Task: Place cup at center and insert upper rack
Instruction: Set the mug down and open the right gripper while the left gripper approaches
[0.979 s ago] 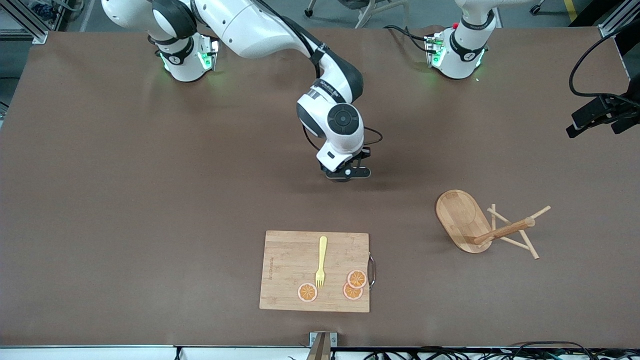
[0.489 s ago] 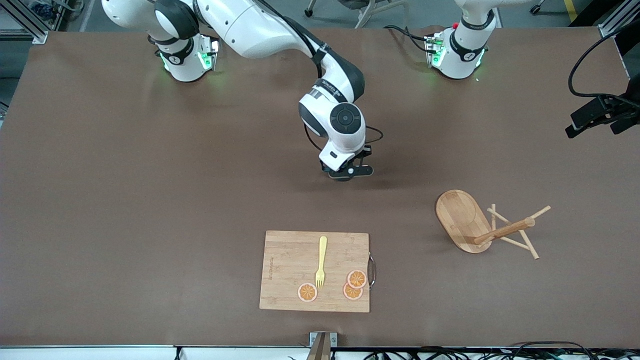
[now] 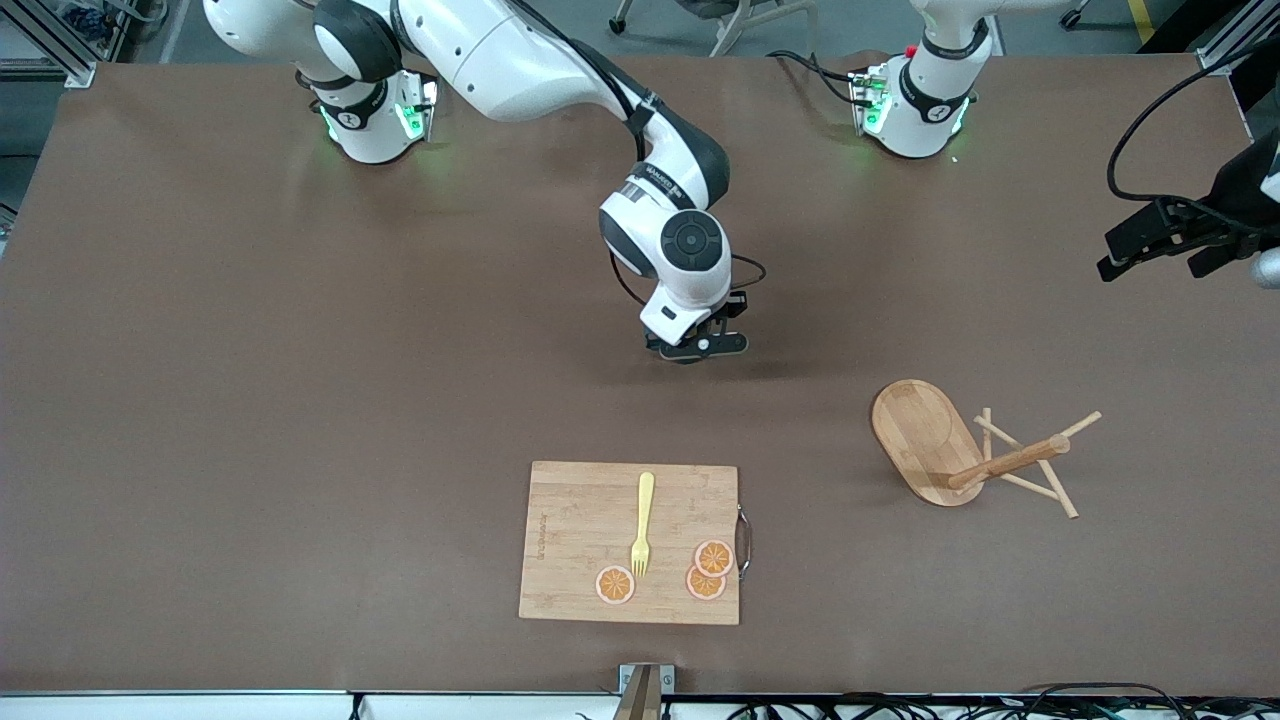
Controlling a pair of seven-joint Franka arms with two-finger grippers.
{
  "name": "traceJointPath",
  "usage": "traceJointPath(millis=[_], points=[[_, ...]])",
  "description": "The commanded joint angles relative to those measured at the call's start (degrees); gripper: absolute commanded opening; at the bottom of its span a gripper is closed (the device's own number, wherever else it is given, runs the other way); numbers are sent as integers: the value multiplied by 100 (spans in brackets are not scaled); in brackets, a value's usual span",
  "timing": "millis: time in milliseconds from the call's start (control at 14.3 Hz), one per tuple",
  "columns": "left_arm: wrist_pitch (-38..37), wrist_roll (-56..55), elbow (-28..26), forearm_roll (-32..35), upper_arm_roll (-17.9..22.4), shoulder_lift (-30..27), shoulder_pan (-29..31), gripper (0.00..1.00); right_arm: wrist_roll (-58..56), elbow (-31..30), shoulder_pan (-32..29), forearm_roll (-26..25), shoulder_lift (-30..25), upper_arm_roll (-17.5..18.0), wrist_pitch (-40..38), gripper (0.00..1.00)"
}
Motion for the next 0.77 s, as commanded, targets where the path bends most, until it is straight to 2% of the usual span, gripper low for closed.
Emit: traceJointPath(millis=[0,210,489,699], points=[[106,-48,11,133,-216,30,-30,100,-48,118,-5,95,-18,-53,-51,100],[62,-442,-7,555,-769,22,-48,100,-39,118,-75,104,-176,-44,-226,100],[-8,-830,-33,388,-1209,39,-66,100,-100,547,-434,52,-640,-105,-1401,100],[-17,-883,-42,240,-1500,30,-57,100,-468,593,-1066,34,-1176,-132,-2027,100]])
